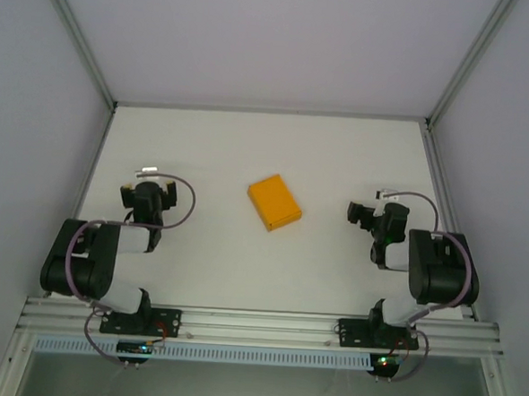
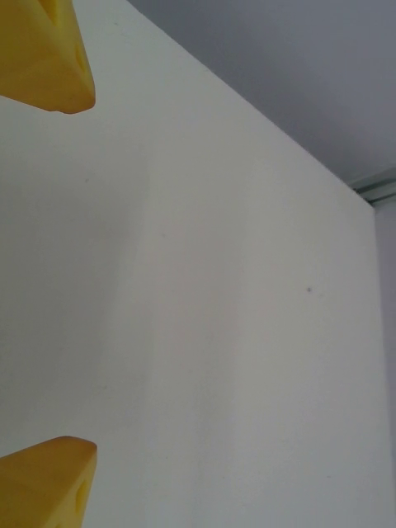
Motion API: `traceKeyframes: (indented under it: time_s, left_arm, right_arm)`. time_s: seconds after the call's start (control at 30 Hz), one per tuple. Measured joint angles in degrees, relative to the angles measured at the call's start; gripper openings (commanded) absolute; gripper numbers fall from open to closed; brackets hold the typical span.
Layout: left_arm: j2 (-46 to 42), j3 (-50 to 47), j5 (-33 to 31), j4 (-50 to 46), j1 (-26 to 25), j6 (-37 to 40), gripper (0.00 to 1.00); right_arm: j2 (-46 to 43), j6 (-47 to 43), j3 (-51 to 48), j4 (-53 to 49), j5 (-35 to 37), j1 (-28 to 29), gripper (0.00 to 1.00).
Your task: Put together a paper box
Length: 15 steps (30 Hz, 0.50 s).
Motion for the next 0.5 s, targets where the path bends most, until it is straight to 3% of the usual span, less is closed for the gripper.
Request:
traceKeyframes:
  time_s: [0.2,0.5]
  left_arm:
    - [1.9,0.2,10.3,3.8,6.4,-0.6,1.00]
    - [3.2,-0.4,15.0,7.3,6.4,-0.6,1.00]
  right_arm:
    - [-0.2,-1.5,3.7,0.5,-0.3,1.4,0.99]
    - [-0.2,-2.0,4.0,0.6,0.1,1.8,0.99]
